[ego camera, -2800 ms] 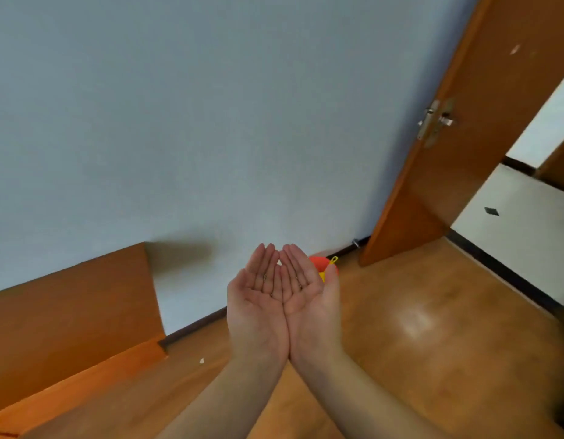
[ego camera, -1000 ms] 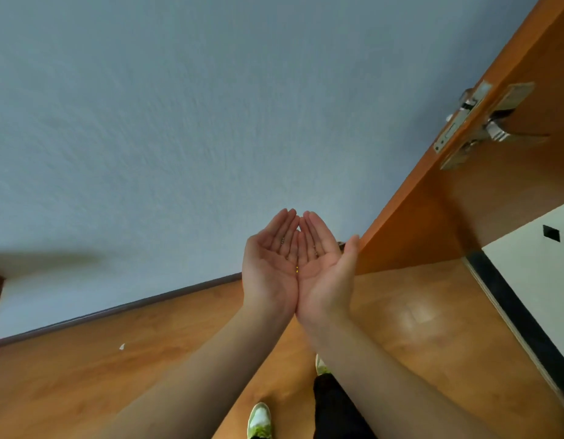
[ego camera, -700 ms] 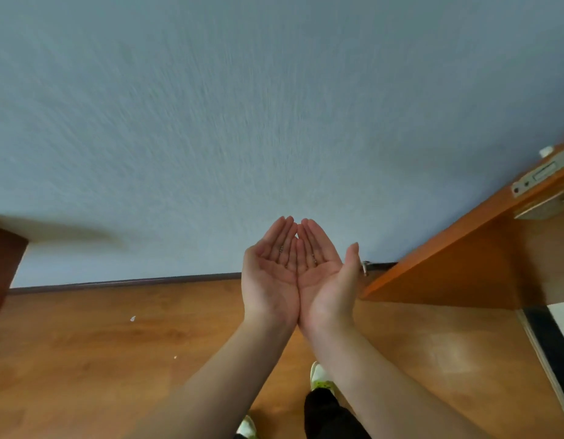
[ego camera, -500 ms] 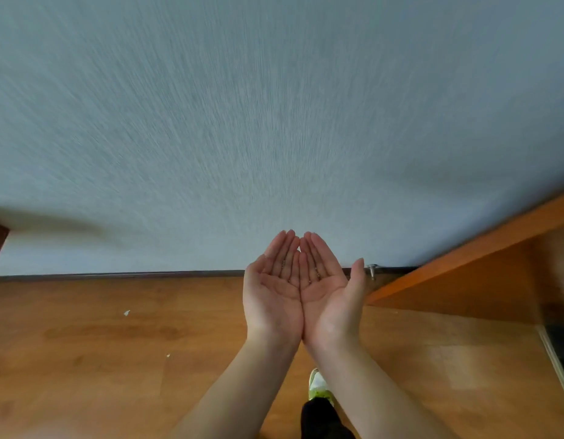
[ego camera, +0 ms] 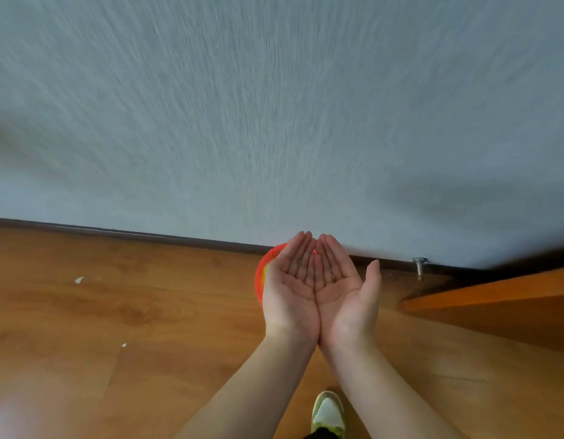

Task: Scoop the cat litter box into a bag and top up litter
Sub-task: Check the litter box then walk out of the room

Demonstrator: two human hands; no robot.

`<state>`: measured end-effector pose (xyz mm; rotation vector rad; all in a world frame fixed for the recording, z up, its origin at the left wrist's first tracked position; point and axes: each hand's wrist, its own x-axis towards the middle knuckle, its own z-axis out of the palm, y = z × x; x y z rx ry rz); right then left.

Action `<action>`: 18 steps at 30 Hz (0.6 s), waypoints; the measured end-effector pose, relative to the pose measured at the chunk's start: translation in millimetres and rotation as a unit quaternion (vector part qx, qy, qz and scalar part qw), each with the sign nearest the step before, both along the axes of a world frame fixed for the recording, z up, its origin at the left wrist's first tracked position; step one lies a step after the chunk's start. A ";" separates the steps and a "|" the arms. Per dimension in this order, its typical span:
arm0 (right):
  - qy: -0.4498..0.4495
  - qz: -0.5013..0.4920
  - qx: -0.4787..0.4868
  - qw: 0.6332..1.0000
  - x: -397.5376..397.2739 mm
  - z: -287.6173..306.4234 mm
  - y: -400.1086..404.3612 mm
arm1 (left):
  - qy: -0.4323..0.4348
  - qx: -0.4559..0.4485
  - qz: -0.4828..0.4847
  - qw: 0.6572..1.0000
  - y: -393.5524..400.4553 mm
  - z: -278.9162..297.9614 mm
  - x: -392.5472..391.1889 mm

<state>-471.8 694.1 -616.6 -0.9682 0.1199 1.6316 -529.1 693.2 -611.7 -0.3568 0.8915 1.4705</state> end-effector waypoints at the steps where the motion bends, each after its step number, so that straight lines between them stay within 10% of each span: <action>1: -0.005 0.004 0.001 1.000 4.1 -25.1 4.7 | -0.004 -0.002 0.001 1.000 3.9 -24.2 4.5; 18: -0.052 0.013 0.050 0.997 6.3 -324.1 68.5 | 0.070 0.036 -0.042 0.996 65.7 -321.7 12.8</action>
